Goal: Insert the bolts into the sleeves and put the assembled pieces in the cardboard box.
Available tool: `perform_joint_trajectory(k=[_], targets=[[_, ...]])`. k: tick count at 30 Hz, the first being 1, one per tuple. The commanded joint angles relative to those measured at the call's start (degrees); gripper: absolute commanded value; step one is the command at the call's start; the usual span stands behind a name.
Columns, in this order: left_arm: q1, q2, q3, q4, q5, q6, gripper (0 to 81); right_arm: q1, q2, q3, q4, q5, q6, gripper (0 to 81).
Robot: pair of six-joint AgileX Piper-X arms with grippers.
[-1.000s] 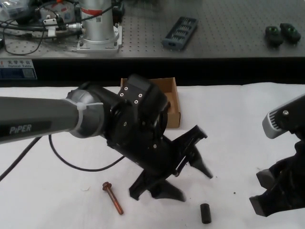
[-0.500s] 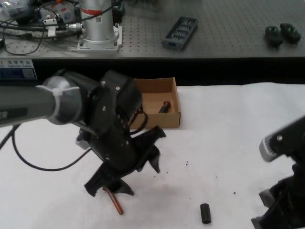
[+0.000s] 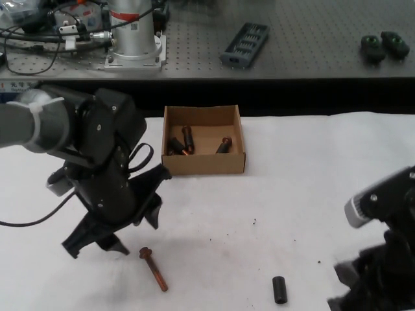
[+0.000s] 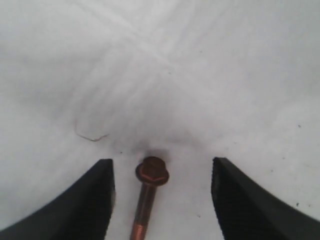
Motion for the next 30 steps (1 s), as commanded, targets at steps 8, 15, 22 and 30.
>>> perform_joint_trajectory(k=[8,15,22,30], targets=[[-0.84,-0.69,-0.52,3.13,-1.21,3.83,42.3,-0.4,1.79,0.01,-6.12,-0.21,0.39,28.6],[-2.53,-0.69,-0.52,3.13,-1.2,3.83,42.3,-0.4,8.19,0.01,-6.09,-1.62,0.39,28.6],[-2.79,-0.42,1.25,3.13,-1.2,3.83,42.3,-0.4,8.42,0.01,-6.68,-1.48,0.39,28.6],[-3.45,0.16,4.21,1.29,0.2,3.64,42.3,-0.4,8.01,0.01,-7.9,-1.48,0.39,28.6]])
